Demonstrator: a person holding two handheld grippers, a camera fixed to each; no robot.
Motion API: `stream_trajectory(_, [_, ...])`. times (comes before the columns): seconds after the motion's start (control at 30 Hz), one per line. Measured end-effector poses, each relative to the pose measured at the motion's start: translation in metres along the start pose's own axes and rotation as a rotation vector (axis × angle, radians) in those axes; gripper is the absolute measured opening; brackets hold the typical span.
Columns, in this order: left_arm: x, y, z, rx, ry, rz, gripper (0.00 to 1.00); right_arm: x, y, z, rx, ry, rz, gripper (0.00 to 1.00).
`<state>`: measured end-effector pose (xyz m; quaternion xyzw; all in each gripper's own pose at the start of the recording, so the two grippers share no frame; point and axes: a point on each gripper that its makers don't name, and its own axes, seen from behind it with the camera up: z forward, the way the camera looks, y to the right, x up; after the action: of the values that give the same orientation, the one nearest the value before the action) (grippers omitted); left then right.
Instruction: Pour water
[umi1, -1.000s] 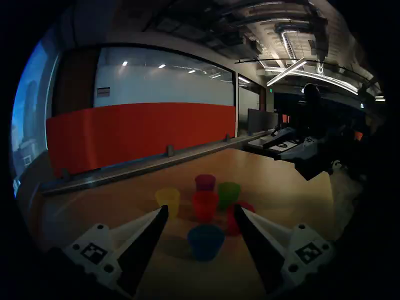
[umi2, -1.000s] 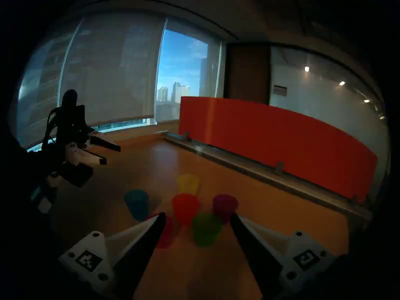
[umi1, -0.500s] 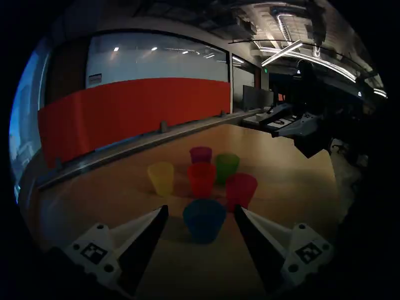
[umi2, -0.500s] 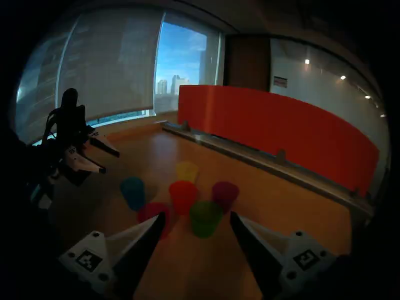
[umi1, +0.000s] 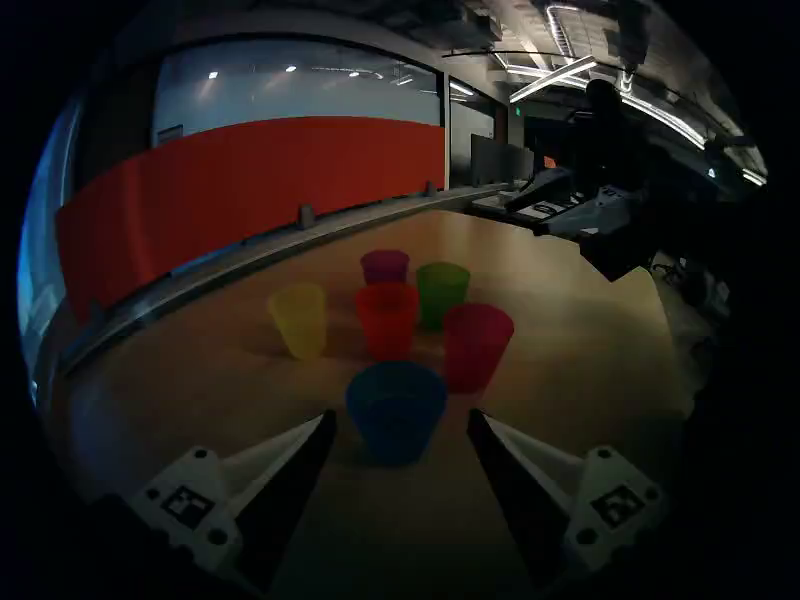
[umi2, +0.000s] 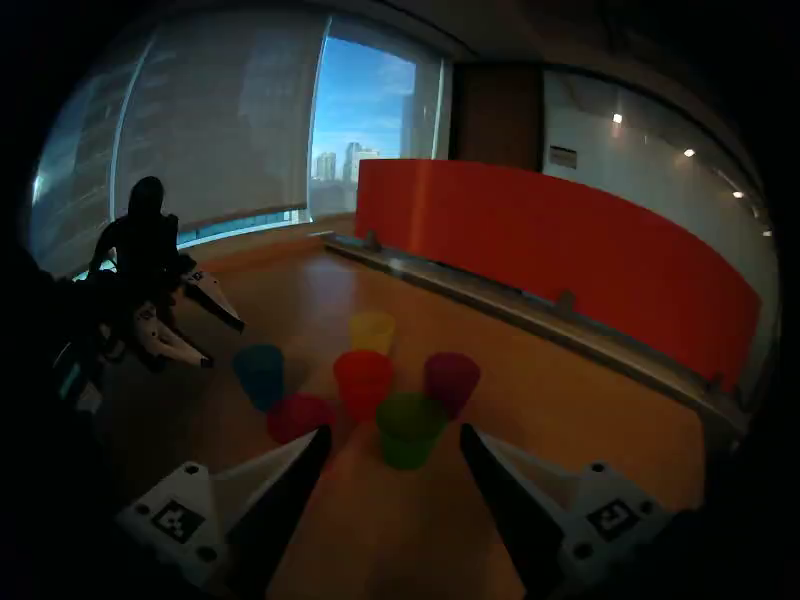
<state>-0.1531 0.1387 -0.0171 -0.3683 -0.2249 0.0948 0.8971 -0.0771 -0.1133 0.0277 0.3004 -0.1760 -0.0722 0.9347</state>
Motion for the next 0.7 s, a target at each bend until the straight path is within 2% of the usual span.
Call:
stream_trajectory(0.37, [-0.014,-0.004,0.025,-0.019,-0.062,-0.001,0.97,-0.011,0.004,0.014,0.012,-0.025,-0.002,1.00])
stream_trajectory(0.7, [-0.019,-0.007,0.044,-0.040,-0.086,-0.020,0.98,-0.018,0.009,0.022,0.016,-0.040,0.006,1.00])
